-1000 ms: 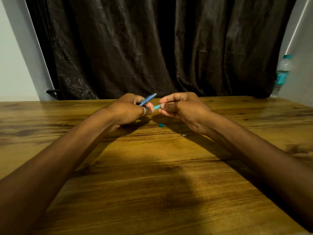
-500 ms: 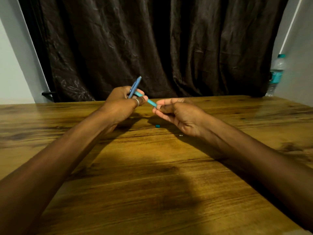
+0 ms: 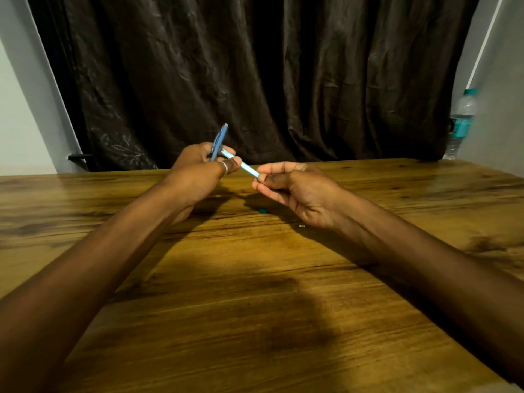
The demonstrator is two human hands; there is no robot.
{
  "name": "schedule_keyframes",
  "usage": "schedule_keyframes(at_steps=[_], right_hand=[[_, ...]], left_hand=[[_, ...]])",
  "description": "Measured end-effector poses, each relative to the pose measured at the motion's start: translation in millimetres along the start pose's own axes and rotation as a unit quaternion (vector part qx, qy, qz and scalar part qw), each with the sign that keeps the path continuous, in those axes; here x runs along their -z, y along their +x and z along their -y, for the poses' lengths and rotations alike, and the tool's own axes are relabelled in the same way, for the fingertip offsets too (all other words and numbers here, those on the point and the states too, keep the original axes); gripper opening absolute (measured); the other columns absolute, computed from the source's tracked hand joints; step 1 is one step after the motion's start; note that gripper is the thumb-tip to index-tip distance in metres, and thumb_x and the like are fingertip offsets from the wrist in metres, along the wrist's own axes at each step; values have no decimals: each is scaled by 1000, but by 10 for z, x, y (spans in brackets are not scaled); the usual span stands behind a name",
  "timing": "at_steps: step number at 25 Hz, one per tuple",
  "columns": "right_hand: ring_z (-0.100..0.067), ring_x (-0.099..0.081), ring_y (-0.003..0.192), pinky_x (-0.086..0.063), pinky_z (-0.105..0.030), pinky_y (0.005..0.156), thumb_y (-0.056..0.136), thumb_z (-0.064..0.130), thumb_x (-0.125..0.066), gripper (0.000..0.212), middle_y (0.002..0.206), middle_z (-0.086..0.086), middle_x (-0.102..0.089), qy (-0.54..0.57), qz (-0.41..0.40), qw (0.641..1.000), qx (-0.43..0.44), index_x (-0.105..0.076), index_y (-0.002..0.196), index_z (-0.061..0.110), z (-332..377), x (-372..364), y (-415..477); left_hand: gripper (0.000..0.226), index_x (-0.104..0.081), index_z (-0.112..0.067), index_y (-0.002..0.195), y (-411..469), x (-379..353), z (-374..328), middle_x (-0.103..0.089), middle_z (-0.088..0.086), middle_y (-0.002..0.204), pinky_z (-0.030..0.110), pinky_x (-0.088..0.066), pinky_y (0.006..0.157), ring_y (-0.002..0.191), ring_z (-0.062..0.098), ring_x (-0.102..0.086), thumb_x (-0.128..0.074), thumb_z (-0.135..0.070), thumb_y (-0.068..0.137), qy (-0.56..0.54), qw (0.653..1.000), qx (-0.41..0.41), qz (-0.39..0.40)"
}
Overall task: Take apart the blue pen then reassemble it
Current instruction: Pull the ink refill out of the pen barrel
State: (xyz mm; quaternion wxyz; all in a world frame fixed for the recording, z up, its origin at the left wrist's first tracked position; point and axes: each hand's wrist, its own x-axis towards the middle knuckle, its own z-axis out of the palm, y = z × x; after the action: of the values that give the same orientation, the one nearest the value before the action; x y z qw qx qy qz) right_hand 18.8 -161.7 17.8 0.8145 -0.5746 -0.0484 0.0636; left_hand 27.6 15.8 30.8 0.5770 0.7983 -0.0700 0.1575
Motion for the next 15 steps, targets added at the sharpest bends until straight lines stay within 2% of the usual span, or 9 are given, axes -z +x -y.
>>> schedule_keyframes(at_steps=[5, 8, 11, 15], right_hand=[[-20, -74, 80, -62, -24, 70, 88, -14, -59, 20, 92, -18, -74, -21, -1, 1000, -1, -69, 101, -2, 3, 16, 10], [-21, -72, 78, -62, -24, 68, 88, -14, -60, 19, 96, -21, -71, -30, -21, 999, 10, -67, 104, -5, 11, 12, 25], [-22, -71, 79, -61, -24, 69, 88, -13, -60, 17, 99, -23, -68, -37, -29, 999, 23, -64, 104, -10, 43, 26, 29], [-20, -71, 79, -61, -25, 72, 87, -11, -62, 16, 93, -18, -71, -102, -26, 994, 39, -68, 101, -5, 71, 60, 27]], left_hand=[[20, -72, -18, 106, -18, -9, -10, -67, -3, 87, 21, -39, 61, 70, 3, -56, -72, -23, 87, -9, 1000, 10, 6], [17, -72, -20, 100, -22, 11, -24, -63, -8, 74, 22, -39, 59, 67, 4, -54, -73, -26, 85, 25, 999, 23, 12], [18, -75, -19, 100, -25, 35, -15, -58, -14, 59, 23, -38, 58, 61, 3, -50, -74, -23, 82, 70, 995, 37, 53], [17, -77, -18, 100, -48, 39, 30, -73, -3, 78, 23, -47, 69, 76, 10, -64, -75, -20, 83, 75, 986, 54, 136]])
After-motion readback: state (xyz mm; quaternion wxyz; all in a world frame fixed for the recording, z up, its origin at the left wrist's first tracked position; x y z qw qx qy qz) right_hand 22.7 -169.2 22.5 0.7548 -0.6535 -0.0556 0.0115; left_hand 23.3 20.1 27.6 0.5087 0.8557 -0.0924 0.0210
